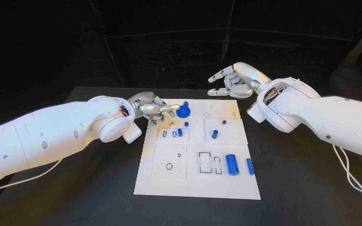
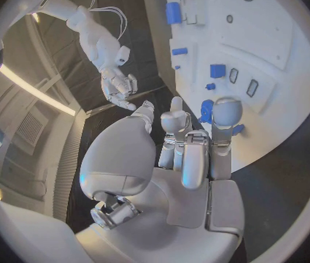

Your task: Assemble the parts on the task board

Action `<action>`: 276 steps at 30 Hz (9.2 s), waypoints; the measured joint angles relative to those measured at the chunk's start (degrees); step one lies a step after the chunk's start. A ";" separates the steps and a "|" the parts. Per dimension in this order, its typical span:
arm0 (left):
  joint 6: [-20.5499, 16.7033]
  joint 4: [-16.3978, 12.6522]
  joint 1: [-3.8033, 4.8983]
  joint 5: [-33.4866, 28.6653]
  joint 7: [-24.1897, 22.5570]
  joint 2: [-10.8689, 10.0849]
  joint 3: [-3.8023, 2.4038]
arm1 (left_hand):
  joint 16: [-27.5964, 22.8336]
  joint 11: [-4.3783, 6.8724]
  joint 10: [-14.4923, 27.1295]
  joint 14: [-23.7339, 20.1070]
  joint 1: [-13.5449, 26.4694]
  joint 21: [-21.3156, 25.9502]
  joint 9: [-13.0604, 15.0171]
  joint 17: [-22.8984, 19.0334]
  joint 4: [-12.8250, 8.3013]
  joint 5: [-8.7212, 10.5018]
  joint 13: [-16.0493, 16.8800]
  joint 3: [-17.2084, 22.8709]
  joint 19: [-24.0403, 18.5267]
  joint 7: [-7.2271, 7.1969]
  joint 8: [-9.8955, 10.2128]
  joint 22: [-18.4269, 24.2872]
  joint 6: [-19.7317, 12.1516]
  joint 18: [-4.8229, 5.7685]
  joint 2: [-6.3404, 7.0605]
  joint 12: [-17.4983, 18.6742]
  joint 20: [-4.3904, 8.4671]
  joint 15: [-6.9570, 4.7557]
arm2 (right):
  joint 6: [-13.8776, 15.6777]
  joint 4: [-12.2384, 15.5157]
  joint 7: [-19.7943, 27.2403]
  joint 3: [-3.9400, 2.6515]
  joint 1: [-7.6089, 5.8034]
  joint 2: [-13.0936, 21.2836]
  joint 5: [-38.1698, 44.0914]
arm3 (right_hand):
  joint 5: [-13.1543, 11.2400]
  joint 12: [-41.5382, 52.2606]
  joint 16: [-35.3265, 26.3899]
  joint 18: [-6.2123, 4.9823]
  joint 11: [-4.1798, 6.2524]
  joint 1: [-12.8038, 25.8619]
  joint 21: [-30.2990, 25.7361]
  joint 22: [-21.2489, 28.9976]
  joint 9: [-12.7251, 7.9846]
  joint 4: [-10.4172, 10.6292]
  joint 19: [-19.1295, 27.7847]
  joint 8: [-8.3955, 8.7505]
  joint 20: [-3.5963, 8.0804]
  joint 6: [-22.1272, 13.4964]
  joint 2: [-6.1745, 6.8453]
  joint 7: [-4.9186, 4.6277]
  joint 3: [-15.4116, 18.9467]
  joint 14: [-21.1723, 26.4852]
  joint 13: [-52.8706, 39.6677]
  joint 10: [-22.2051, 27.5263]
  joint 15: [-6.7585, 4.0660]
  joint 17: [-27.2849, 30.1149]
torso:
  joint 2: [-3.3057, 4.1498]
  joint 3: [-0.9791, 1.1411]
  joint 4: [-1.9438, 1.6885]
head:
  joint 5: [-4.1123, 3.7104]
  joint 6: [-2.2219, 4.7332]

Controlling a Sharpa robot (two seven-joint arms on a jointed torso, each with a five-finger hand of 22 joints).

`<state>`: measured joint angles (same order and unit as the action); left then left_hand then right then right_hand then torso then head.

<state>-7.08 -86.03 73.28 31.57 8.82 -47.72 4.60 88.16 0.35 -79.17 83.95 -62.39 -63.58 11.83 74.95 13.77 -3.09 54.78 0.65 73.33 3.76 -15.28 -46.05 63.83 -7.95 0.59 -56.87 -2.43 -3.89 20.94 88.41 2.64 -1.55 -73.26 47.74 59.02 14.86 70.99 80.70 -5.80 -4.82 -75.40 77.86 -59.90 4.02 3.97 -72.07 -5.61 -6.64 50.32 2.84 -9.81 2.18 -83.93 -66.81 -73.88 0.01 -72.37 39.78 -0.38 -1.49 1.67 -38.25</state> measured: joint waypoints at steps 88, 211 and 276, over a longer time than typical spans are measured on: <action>20.60 13.97 3.28 22.56 29.57 19.69 2.48 | 1.49 1.50 1.28 -0.10 -9.81 -16.98 19.38 -0.04 -3.77 0.21 9.15 -5.59 10.44 -1.52 -18.57 -27.36 -10.10 4.00 -8.70 -9.25 1.51 -1.13 | -2.60 -4.38 -3.95 -0.05 -0.47 -1.85 -2.71 | 8.00 -0.50 -1.49 0.02 0.42 -2.21 -1.15 1.88 -0.04 -0.01 0.38 -1.21 0.39 0.41 -2.21 0.40 3.42 0.00 1.04 -0.01 0.00 1.37 | -0.90 0.43 -0.03 | 0.14 -3.39; 13.72 8.40 1.03 26.58 26.60 13.76 2.62 | 1.49 1.80 1.34 0.10 0.83 -17.04 23.93 -0.04 -9.37 -3.61 6.66 31.76 10.43 -1.66 -20.95 -28.90 -11.57 3.99 2.63 -8.24 1.50 -1.32 | 0.33 -6.65 -4.08 -0.02 -0.45 -2.86 -4.11 | 11.11 -21.30 -17.47 -4.01 1.23 -4.97 -17.37 26.52 0.05 2.07 12.16 -4.16 1.12 1.33 -2.30 1.12 6.43 1.95 26.23 13.91 -0.73 19.07 | -0.82 0.46 -0.02 | 0.10 -5.70; 20.97 24.20 5.04 25.46 24.43 16.32 -4.21 | 1.49 0.16 4.05 0.11 -1.09 -12.42 19.92 -0.04 -1.90 0.22 3.29 2.39 8.90 -0.19 -14.62 -23.29 -12.04 3.99 0.78 -5.44 1.00 -0.69 | -0.54 -8.18 -4.10 0.00 -0.43 -3.60 -4.15 | 11.31 -21.30 -18.53 -4.00 1.22 -5.19 -18.49 28.13 0.02 2.37 12.57 -4.36 1.11 1.32 -2.18 1.12 6.73 2.36 26.77 13.91 -0.72 19.80 | -0.73 0.45 0.05 | 0.68 -4.53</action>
<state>13.90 -61.83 78.32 57.03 33.25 -31.40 0.40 89.65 0.51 -75.12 84.06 -63.48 -75.99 31.76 74.91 11.88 -2.87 58.07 3.04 82.23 3.57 -29.90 -69.35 51.79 -3.96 1.37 -62.31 -1.43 -4.58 20.39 80.23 -1.47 -1.55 -73.70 44.13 54.87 26.17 49.69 62.17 -9.80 -3.59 -80.59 59.37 -31.76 4.04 6.33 -59.50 -9.97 -5.53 51.64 0.67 -8.69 8.91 -81.57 -40.04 -59.97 -0.71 -52.57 39.05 0.07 -1.44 2.35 -42.79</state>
